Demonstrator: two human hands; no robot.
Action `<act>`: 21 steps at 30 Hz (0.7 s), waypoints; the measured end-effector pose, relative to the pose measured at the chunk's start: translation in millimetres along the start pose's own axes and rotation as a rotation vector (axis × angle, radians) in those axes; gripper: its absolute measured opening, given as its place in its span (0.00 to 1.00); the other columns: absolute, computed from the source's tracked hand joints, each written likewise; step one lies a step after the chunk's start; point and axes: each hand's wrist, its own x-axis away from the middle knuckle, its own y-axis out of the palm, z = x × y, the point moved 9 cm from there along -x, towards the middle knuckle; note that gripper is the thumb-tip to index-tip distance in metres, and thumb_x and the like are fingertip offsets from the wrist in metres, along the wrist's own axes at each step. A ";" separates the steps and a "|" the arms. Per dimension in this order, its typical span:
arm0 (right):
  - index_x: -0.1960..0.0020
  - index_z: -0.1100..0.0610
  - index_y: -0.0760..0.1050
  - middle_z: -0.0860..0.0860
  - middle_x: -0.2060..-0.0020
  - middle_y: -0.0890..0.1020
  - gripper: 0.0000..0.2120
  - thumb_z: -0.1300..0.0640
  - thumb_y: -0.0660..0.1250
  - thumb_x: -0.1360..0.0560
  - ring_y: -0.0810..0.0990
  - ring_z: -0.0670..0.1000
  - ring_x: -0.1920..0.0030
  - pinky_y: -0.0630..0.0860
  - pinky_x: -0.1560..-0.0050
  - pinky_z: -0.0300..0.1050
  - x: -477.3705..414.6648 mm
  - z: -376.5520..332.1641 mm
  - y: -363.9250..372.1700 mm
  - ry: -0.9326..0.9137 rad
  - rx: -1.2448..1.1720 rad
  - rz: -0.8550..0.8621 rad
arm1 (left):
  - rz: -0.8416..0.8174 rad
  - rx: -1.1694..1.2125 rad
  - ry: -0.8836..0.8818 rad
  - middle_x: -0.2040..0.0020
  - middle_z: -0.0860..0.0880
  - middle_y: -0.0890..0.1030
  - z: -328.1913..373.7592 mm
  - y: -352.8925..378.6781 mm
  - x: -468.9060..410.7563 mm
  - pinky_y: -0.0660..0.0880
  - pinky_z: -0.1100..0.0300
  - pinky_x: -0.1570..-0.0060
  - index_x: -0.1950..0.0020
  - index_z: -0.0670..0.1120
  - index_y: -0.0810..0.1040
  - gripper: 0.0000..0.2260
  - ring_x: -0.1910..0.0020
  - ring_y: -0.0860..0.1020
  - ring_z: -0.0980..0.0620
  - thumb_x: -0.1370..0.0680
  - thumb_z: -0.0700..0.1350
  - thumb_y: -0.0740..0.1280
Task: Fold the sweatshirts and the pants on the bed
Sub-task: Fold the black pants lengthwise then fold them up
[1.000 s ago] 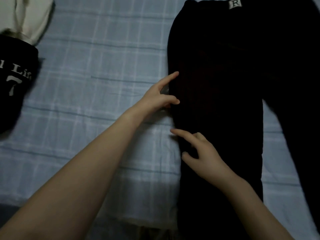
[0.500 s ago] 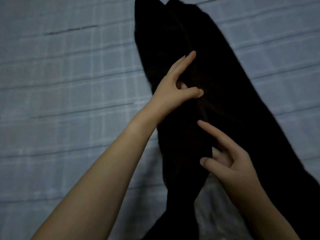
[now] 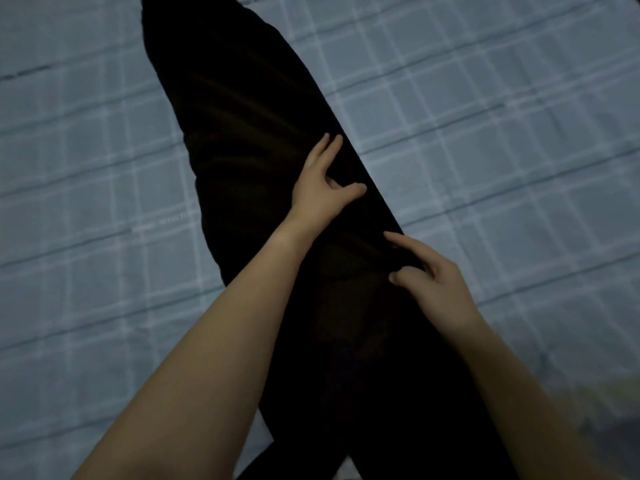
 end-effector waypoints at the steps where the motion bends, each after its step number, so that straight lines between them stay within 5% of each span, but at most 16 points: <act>1: 0.39 0.43 0.80 0.65 0.66 0.77 0.26 0.70 0.65 0.27 0.76 0.58 0.68 0.76 0.66 0.40 1.8 2.1 0.3 0.003 -0.037 -0.011 | -0.010 -0.003 0.013 0.21 0.53 0.57 -0.3 -0.1 0.4 0.72 0.74 0.60 0.23 0.50 0.64 0.38 0.66 0.74 0.67 0.29 0.43 0.77; 5: 0.37 0.47 0.79 0.58 0.70 0.75 0.25 0.71 0.65 0.25 0.75 0.47 0.70 0.73 0.66 0.34 2.9 6.0 0.5 0.013 -0.086 -0.021 | -0.028 -0.008 0.033 0.21 0.53 0.56 -2.3 2.3 1.0 0.72 0.73 0.59 0.23 0.51 0.64 0.38 0.67 0.74 0.67 0.29 0.43 0.77; 8: 0.37 0.47 0.79 0.52 0.57 0.83 0.25 0.72 0.64 0.25 0.79 0.44 0.68 0.74 0.64 0.32 3.7 1.0 3.3 0.006 -0.051 -0.021 | -0.015 -0.020 0.036 0.21 0.53 0.56 -4.5 4.1 -0.7 0.72 0.74 0.60 0.23 0.51 0.64 0.38 0.67 0.75 0.67 0.29 0.43 0.77; 11: 0.38 0.43 0.77 0.47 0.46 0.80 0.22 0.65 0.69 0.25 0.83 0.41 0.60 0.78 0.60 0.32 10.5 -8.3 4.3 -0.024 0.100 0.065 | -0.016 -0.047 0.045 0.20 0.50 0.56 -3.3 4.0 -2.2 0.73 0.74 0.60 0.23 0.49 0.63 0.39 0.66 0.75 0.65 0.29 0.44 0.77; 14: 0.36 0.40 0.72 0.40 0.55 0.79 0.24 0.52 0.74 0.29 0.81 0.40 0.62 0.75 0.64 0.28 30.9 -14.5 8.3 -0.083 0.338 0.142 | -0.035 -0.080 0.035 0.20 0.48 0.54 0.0 4.4 -2.2 0.74 0.73 0.58 0.22 0.47 0.62 0.39 0.55 0.79 0.58 0.29 0.44 0.77; 17: 0.33 0.47 0.70 0.42 0.67 0.77 0.27 0.53 0.74 0.30 0.77 0.40 0.67 0.70 0.69 0.29 51.3 -5.6 13.9 -0.121 0.477 0.202 | -0.083 -0.017 0.010 0.20 0.47 0.51 6.7 4.4 3.7 0.72 0.76 0.56 0.22 0.47 0.61 0.38 0.33 0.73 0.46 0.27 0.45 0.76; 21: 0.32 0.48 0.72 0.46 0.58 0.83 0.27 0.59 0.74 0.28 0.82 0.41 0.61 0.78 0.60 0.31 52.5 27.3 8.3 0.047 0.254 0.166 | -0.263 0.037 -0.016 0.21 0.49 0.57 22.9 1.7 34.8 0.72 0.70 0.40 0.22 0.50 0.62 0.32 0.38 0.75 0.54 0.23 0.44 0.72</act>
